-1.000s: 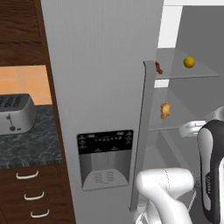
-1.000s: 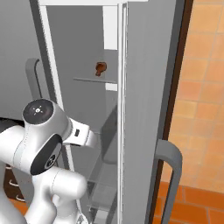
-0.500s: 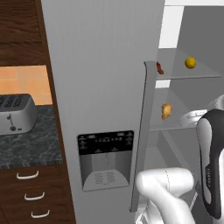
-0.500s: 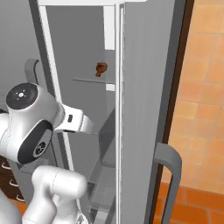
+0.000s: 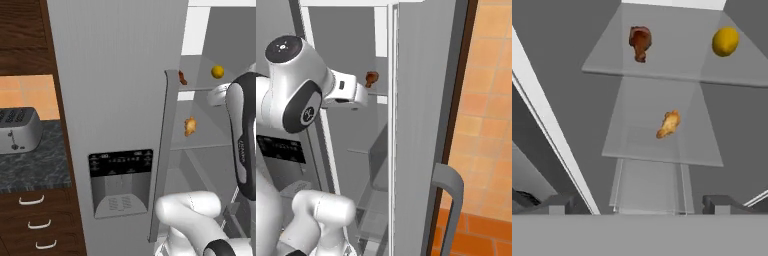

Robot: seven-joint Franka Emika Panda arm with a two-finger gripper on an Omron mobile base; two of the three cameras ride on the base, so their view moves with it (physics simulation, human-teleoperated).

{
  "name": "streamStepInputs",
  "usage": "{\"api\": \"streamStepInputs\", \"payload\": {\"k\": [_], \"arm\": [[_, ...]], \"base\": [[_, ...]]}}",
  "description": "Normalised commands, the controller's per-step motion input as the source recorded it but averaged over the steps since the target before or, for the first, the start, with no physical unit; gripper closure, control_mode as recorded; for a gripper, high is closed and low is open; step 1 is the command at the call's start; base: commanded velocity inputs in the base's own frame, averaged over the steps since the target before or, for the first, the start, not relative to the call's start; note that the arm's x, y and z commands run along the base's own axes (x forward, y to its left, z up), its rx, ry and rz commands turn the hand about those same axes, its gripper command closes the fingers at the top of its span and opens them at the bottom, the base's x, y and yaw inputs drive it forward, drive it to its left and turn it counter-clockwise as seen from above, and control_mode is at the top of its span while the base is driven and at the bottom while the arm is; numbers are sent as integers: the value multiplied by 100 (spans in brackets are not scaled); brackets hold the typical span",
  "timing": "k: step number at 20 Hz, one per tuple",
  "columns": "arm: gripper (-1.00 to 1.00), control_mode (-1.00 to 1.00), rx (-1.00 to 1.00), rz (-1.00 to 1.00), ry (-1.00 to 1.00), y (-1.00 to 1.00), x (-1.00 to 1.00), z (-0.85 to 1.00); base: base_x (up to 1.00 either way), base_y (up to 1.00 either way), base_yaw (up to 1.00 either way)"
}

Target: Place one lemon and one chicken drumstick in each tupperware on the nearby counter, to pack two identical lunches.

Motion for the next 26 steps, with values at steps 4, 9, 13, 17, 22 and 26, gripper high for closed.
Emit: {"api": "streamStepInputs", "payload": {"k": [4, 9, 13, 17, 22, 26], "arm": [[-100, -100, 0, 0, -4, -12, 87, 10], [-100, -100, 10, 2, -3, 0, 86, 0], [-100, -100, 7, 9, 0, 7, 84, -1], [-100, -100, -2, 14, 4, 10, 76, -16], [-100, -100, -1, 9, 0, -1, 83, -35], [-100, -100, 0, 12, 0, -1, 77, -43]], "base": [[0, 0, 0], [0, 0, 0], [0, 0, 0], [0, 0, 0], [0, 0, 0], [0, 0, 0]]}}
